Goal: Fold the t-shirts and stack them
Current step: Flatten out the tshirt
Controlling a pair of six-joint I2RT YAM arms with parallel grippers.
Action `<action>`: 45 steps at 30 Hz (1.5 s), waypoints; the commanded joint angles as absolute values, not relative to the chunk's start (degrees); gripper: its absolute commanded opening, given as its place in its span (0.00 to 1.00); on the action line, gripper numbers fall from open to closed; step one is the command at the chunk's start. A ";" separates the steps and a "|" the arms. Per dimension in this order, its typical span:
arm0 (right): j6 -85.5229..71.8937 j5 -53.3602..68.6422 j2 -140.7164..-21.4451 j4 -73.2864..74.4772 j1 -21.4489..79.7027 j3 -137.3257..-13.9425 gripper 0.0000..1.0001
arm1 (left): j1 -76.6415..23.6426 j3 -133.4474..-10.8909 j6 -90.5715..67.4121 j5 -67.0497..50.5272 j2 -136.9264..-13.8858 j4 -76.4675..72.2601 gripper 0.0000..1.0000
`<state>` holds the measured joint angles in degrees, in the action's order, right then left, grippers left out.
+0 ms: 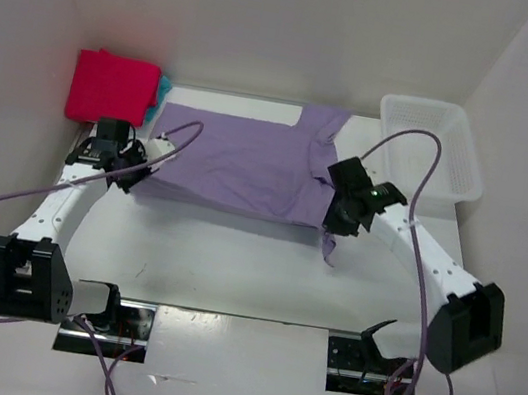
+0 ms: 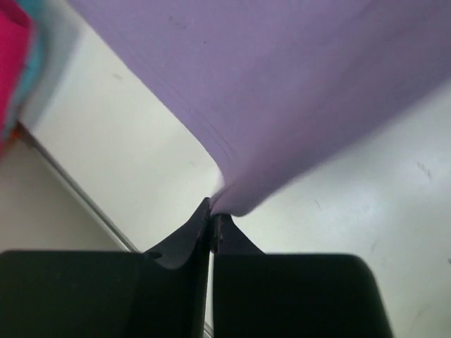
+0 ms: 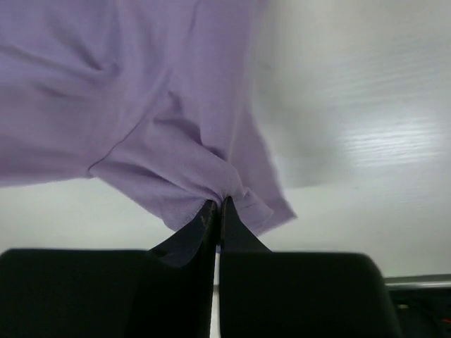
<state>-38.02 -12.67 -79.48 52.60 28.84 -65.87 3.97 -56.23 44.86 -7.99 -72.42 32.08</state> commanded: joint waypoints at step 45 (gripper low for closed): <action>-52.44 -11.44 -77.79 45.27 43.05 -63.95 0.55 | 5.63 -51.33 37.53 3.60 -79.89 36.65 0.02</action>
